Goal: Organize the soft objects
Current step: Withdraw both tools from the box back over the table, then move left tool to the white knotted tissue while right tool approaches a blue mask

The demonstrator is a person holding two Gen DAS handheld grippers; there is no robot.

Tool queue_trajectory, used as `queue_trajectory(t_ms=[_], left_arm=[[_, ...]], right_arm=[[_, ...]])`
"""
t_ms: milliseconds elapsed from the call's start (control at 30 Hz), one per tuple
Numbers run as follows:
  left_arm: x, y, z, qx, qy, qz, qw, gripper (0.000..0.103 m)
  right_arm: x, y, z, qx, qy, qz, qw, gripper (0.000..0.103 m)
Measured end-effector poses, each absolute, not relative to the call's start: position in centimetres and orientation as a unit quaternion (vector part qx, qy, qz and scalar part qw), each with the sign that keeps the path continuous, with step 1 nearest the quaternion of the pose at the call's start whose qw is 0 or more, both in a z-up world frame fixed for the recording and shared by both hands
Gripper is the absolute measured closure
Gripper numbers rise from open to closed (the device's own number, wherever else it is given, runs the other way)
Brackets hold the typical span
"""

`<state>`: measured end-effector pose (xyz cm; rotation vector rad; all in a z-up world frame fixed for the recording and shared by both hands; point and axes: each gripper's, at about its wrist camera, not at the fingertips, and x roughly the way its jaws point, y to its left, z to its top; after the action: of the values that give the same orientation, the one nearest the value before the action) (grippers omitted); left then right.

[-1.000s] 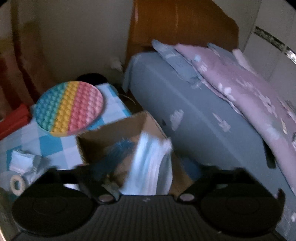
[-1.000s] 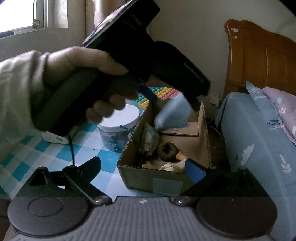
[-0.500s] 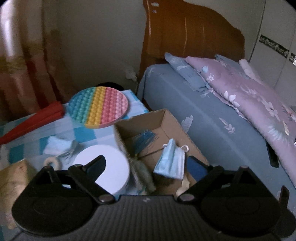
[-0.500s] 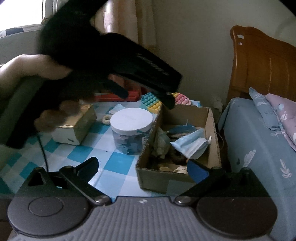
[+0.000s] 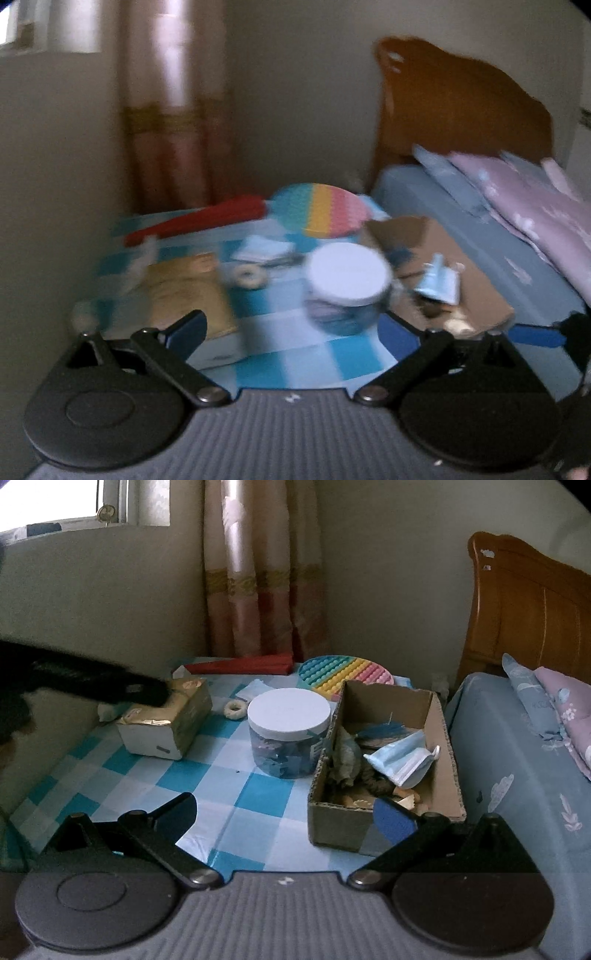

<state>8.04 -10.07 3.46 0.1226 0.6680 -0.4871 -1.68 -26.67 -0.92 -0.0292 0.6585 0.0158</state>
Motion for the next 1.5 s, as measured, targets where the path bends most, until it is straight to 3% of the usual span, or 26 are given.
queue_trajectory(t_ms=[333,700,1233,1500], left_arm=[[6.8,-1.2,-0.4,0.016,0.336,-0.142,0.931,0.002],[7.8,1.2,-2.9,0.017,0.358,-0.134,0.924,0.002],[14.9,-1.2,1.4,0.050,0.341,-0.137,0.929,0.001],[23.9,-2.3,2.2,0.004,0.431,-0.098,0.897,0.001]], right_arm=[[0.2,-24.4,-1.3,-0.022,0.334,0.025,0.942,0.000],[3.6,-22.0,-1.8,-0.046,0.355,0.044,0.933,0.000],[12.1,-21.4,1.7,-0.088,0.346,0.104,0.928,0.000],[20.0,-21.3,2.4,-0.083,0.410,0.120,0.900,0.000]])
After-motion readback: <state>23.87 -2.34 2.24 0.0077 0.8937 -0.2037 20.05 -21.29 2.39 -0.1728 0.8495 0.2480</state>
